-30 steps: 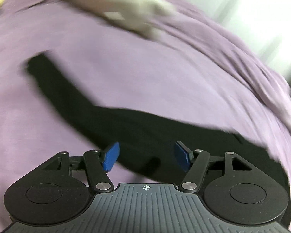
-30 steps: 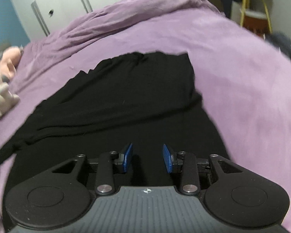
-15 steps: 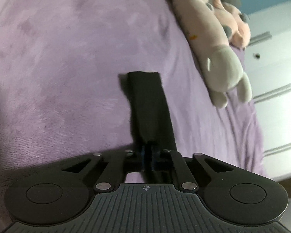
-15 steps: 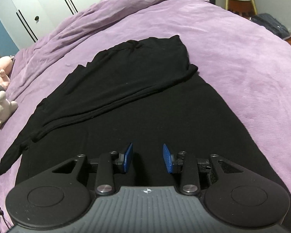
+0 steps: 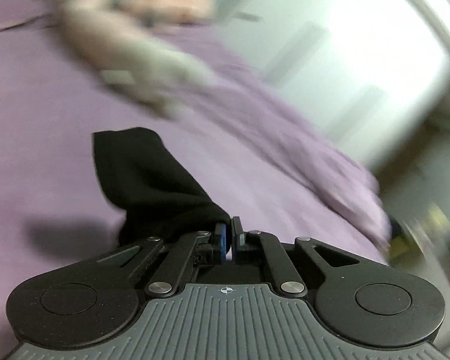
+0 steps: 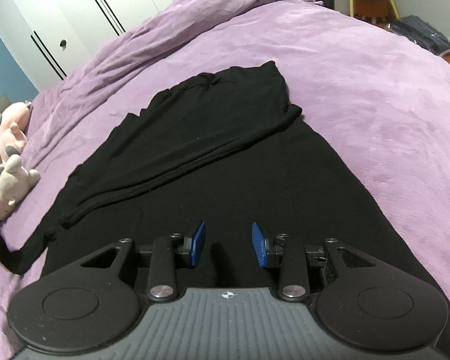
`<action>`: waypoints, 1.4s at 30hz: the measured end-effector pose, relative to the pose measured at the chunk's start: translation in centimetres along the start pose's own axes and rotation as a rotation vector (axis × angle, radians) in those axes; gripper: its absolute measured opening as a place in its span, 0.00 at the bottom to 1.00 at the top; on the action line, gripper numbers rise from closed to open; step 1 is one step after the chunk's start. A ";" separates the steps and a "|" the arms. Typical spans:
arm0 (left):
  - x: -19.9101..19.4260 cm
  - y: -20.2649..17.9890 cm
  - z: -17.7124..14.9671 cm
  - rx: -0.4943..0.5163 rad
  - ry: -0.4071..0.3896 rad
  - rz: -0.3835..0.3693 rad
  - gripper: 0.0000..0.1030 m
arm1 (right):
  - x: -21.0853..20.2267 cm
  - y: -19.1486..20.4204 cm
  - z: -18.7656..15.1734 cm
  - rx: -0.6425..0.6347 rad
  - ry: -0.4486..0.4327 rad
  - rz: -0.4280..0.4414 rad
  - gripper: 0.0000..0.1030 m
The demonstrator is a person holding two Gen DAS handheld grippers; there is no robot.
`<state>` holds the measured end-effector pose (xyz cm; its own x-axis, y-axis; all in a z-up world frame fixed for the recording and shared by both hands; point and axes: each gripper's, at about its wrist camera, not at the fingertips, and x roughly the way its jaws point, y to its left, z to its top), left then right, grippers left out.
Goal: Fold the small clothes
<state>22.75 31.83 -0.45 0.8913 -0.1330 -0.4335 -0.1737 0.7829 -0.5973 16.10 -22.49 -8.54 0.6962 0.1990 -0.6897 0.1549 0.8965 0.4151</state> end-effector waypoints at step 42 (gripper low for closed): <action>6.1 -9.7 -14.9 0.354 0.211 0.258 0.60 | 4.5 8.3 11.0 -0.279 -0.221 0.147 0.03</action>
<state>23.63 14.40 -7.32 0.7272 0.0016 -0.6864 -0.1927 0.9602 -0.2019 28.20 -18.53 -1.70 0.8359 0.2704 -0.4777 -0.1332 0.9441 0.3014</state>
